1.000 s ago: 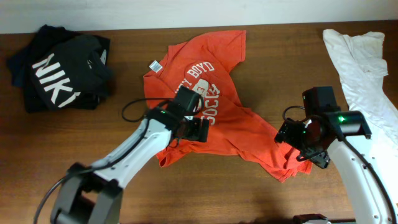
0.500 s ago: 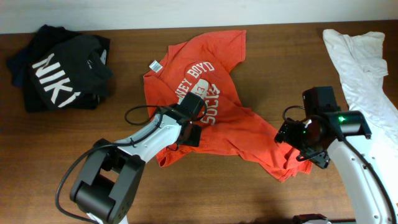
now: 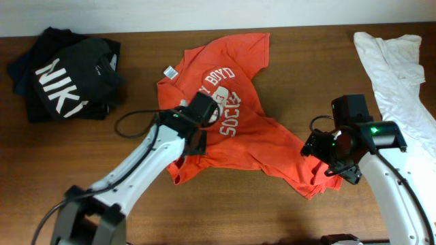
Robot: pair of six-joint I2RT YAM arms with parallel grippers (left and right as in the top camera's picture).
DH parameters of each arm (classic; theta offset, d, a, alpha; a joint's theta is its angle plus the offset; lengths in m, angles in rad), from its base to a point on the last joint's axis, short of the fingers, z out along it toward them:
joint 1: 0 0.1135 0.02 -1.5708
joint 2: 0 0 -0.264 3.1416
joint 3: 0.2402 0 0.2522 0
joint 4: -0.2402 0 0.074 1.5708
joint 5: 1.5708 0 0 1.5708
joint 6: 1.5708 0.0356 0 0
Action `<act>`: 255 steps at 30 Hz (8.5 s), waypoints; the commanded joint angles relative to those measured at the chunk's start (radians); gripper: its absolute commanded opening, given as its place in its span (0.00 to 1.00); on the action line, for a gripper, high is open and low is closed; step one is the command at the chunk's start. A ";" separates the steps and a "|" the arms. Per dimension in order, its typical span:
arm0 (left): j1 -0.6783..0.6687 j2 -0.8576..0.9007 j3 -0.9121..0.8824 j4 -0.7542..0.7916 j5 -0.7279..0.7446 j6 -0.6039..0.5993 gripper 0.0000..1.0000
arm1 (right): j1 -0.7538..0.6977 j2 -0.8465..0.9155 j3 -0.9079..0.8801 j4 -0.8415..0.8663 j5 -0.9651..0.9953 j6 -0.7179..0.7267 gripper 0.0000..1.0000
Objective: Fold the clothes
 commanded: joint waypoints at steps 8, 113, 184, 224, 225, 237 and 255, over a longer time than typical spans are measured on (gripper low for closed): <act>0.295 -0.328 0.013 -0.317 -0.152 -0.129 0.01 | -0.006 -0.007 -0.005 0.048 -0.047 -0.002 0.99; 0.502 -0.165 1.296 -0.337 -0.034 0.086 0.00 | 0.166 0.131 1.379 -0.182 0.374 -0.169 0.05; 0.441 0.357 0.589 -0.447 0.109 0.127 0.99 | -0.232 1.174 0.776 0.482 0.158 -0.385 0.04; 0.518 -0.139 -0.241 -0.267 0.284 0.082 0.99 | -0.055 0.076 0.227 -0.287 -0.081 -0.259 0.99; 0.518 -0.125 -0.267 -0.247 0.283 0.082 0.99 | -0.055 0.076 0.182 -0.253 -0.099 -0.259 0.99; 0.535 -0.010 -0.379 -0.039 0.278 0.085 0.71 | -0.056 0.076 0.111 -0.202 -0.006 -0.158 0.99; 0.589 -0.006 -0.160 -0.048 0.271 0.085 0.01 | -0.166 0.050 0.079 -0.286 0.090 0.069 0.99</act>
